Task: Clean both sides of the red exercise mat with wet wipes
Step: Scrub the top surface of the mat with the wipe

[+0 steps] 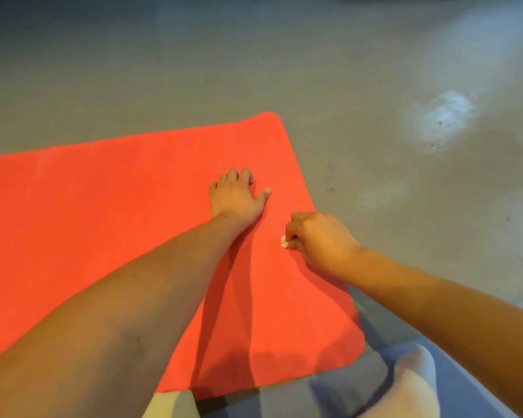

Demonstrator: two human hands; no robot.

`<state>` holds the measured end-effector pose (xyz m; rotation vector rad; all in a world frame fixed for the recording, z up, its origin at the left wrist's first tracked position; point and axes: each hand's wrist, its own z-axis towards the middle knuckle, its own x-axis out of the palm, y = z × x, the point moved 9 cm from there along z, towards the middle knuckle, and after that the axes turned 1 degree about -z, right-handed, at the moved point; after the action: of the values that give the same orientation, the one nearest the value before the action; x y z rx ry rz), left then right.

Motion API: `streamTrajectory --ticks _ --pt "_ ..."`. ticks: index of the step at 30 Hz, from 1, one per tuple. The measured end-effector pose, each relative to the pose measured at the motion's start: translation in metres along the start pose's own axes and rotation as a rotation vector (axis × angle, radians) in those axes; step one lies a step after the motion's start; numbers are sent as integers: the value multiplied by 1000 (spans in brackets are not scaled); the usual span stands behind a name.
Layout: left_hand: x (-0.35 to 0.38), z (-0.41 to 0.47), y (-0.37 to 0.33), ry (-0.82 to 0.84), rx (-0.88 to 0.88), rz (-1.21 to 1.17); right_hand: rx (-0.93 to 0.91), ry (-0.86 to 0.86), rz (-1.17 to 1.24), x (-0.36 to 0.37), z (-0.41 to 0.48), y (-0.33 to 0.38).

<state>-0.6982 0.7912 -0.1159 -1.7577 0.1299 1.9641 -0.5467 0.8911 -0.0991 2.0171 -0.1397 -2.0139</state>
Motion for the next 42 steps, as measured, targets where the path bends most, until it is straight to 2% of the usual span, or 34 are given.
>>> streamTrajectory --ticks 3,8,14,20,28,37,42 --pt "2 -5 4 -143 47 22 95 -43 162 2 36 -21" --pt "3 -1 9 -205 33 -59 224 -121 222 -7 102 -52" --pt "20 5 7 -61 54 -34 383 -206 149 -22 199 -97" --pt "24 9 8 -24 36 -11 412 -224 71 -37 252 -115" --pt "9 30 1 -121 62 72 147 -214 -148 -18 198 -75" --pt "25 34 -2 -20 141 2 256 -210 -304 -45 293 -104" --pt "23 33 -2 -19 128 -14 291 -177 -258 -51 302 -113"
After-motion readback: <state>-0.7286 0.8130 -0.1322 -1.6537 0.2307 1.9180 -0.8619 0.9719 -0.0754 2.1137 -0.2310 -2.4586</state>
